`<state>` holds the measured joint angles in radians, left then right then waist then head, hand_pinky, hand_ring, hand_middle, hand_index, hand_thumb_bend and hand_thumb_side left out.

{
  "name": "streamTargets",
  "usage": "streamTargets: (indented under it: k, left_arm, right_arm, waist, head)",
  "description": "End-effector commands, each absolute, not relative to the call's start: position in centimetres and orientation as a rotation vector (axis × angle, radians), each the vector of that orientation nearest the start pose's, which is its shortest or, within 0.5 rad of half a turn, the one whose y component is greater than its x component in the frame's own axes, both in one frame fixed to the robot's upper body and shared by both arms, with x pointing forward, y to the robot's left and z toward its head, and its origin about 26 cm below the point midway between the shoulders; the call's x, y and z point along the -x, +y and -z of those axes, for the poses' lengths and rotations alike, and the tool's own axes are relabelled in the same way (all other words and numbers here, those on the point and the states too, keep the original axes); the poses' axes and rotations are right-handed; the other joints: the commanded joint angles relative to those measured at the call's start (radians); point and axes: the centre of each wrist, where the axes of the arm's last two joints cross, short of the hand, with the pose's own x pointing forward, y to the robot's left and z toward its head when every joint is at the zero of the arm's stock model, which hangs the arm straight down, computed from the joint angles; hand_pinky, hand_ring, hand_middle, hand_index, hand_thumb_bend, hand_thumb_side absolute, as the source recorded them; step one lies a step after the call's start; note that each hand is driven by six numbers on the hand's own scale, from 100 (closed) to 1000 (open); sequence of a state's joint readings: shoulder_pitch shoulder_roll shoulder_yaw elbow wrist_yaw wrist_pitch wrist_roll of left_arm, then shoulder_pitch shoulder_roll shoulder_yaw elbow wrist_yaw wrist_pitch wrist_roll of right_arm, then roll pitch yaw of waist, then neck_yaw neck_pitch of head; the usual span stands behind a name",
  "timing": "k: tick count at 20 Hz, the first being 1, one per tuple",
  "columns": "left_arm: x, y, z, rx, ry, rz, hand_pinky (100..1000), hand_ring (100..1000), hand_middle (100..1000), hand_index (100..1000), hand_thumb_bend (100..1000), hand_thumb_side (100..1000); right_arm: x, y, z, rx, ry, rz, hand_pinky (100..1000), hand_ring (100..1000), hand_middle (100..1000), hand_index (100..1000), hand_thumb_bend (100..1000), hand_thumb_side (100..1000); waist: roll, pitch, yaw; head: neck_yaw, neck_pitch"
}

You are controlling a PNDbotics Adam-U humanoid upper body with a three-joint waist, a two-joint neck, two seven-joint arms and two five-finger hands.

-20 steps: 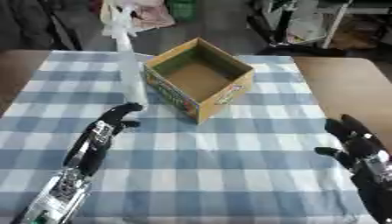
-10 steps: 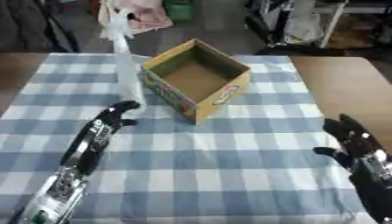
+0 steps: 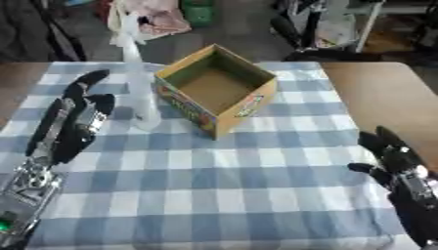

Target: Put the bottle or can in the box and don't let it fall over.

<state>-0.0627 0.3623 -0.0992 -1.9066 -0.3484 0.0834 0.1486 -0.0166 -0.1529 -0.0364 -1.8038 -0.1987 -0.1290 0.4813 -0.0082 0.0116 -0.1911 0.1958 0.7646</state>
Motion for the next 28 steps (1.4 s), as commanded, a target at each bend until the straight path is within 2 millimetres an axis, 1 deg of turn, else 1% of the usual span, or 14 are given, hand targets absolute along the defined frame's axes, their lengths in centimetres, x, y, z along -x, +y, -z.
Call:
streamTargets:
  k: [1, 3, 4, 5, 8, 9, 17, 21, 24, 28]
  left_arm:
    - [-28.4, 28.6, -11.7, -0.738, -1.83, 0.466, 836, 1000, 884, 939, 485, 801]
    - [-28.9, 29.4, -11.6, -0.803, -1.791, 0.431, 831, 1000, 881, 939, 529, 785]
    - [-29.1, 29.8, -11.5, -0.827, -1.774, 0.414, 831, 1000, 881, 939, 529, 785]
    - [-29.4, 30.2, -11.4, -0.849, -1.757, 0.403, 829, 1000, 880, 940, 566, 781]
    - [-30.2, 31.1, -11.0, -0.884, -1.717, 0.384, 826, 1000, 878, 940, 582, 789]
    - [-30.5, 31.3, -10.9, -0.885, -1.711, 0.381, 822, 1000, 875, 939, 570, 802]
    - [-34.0, 32.7, -10.3, -0.849, -1.704, 0.362, 819, 1000, 872, 938, 529, 812]
    - [-36.1, 33.2, -10.0, -0.785, -1.739, 0.372, 814, 1000, 870, 940, 483, 830]
    - [-37.6, 33.6, -10.3, -0.729, -1.781, 0.371, 812, 1000, 867, 940, 474, 822]
    - [-39.2, 34.0, -11.0, -0.704, -1.817, 0.384, 810, 1000, 864, 940, 468, 814]
  right_arm:
    - [-27.7, -28.1, -6.8, -0.34, -1.927, -0.462, 761, 1000, 909, 1000, 100, 764]
    - [-27.7, -28.2, -6.8, -0.338, -1.926, -0.462, 761, 1000, 909, 1000, 100, 764]
    - [-27.7, -28.2, -6.8, -0.339, -1.926, -0.463, 761, 1000, 909, 1000, 100, 764]
    - [-27.7, -28.1, -6.8, -0.34, -1.926, -0.464, 761, 1000, 909, 1000, 100, 764]
    - [-27.7, -28.1, -6.8, -0.342, -1.926, -0.467, 761, 1000, 909, 1000, 100, 764]
    - [-27.7, -28.1, -6.8, -0.342, -1.926, -0.468, 761, 1000, 909, 1000, 100, 764]
    - [-27.7, -28.0, -6.8, -0.353, -1.923, -0.48, 762, 1000, 910, 1000, 100, 765]
    - [-27.7, -27.9, -6.8, -0.358, -1.921, -0.486, 762, 1000, 910, 1000, 100, 767]
    - [-27.7, -27.8, -6.8, -0.364, -1.921, -0.491, 763, 1000, 910, 1000, 100, 768]
    - [-27.8, -27.7, -6.8, -0.369, -1.919, -0.496, 763, 1000, 910, 1000, 100, 771]
  waist:
    - [0.0, -0.011, -0.002]
    - [0.001, -0.012, -0.003]
    - [0.001, -0.012, -0.004]
    - [0.001, -0.012, -0.005]
    - [0.001, -0.011, -0.009]
    - [0.001, -0.011, -0.01]
    - [0.002, -0.009, -0.026]
    - [0.001, -0.007, -0.035]
    - [0.001, -0.005, -0.042]
    - [0.003, -0.003, -0.053]
  head:
    - [-0.003, 0.005]
    - [-0.003, 0.005]
    - [-0.003, 0.005]
    - [-0.003, 0.005]
    - [-0.004, 0.005]
    - [-0.002, 0.005]
    - [0.003, 0.005]
    - [0.006, 0.005]
    - [0.01, 0.005]
    - [0.014, 0.005]
